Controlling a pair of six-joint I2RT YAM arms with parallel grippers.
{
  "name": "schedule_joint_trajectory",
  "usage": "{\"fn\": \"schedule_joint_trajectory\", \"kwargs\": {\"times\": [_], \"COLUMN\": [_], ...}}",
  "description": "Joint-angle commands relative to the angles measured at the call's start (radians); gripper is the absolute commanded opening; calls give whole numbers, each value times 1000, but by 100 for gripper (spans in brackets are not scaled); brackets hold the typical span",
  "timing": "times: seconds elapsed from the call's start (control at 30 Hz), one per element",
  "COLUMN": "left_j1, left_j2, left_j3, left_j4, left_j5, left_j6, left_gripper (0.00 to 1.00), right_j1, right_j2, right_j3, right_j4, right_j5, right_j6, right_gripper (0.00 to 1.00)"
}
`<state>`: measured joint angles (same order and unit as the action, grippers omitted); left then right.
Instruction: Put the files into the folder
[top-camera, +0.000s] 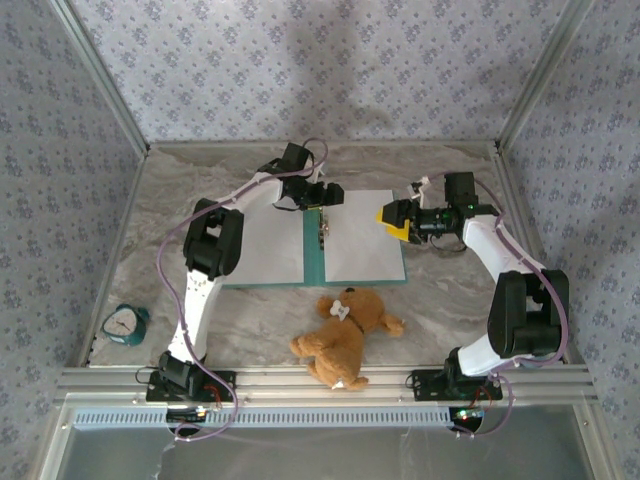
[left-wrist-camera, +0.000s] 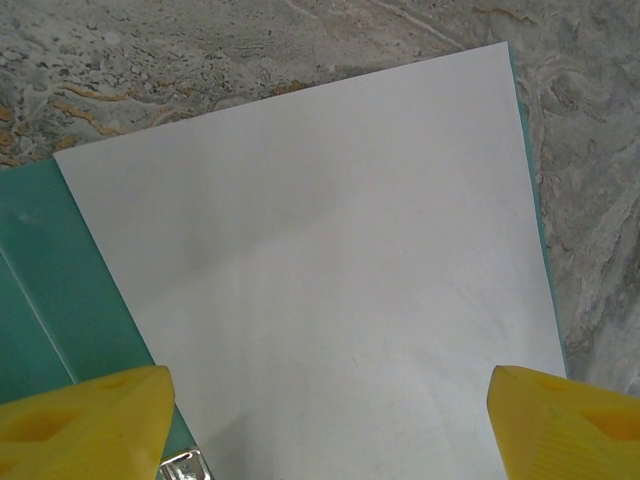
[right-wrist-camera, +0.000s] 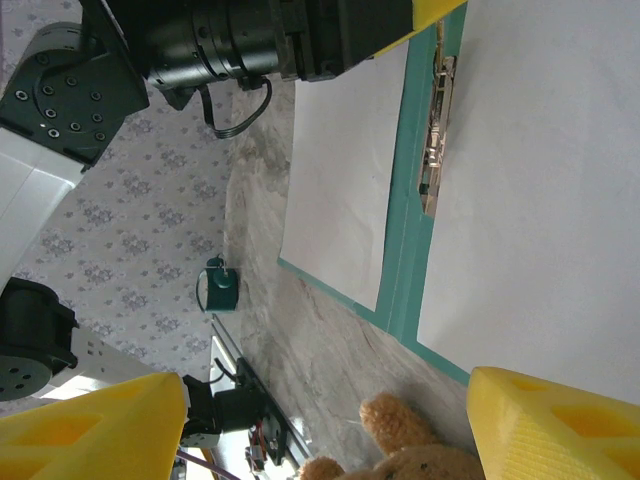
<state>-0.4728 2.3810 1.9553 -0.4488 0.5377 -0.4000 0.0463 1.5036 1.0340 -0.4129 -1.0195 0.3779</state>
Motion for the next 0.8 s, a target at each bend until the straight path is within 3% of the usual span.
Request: {"fn": "schedule_joint_trajectory", "kwargs": {"times": [0.0,0.77], "left_j1": [-3,-4], "left_j2": [-2,-123], "left_j3": [1,-132], "left_j4": [-10,62], "left_j5": [37,112], "left_j6": [25,9], "left_gripper": [80,78], "right_j1": [3,4], "right_j2": [1,-6], "right_j3": [-12,-17], "right_j4": [-2,-5], "right_j5": [-36,-45], "right_j6": [3,9], "right_gripper": [76,76]}}
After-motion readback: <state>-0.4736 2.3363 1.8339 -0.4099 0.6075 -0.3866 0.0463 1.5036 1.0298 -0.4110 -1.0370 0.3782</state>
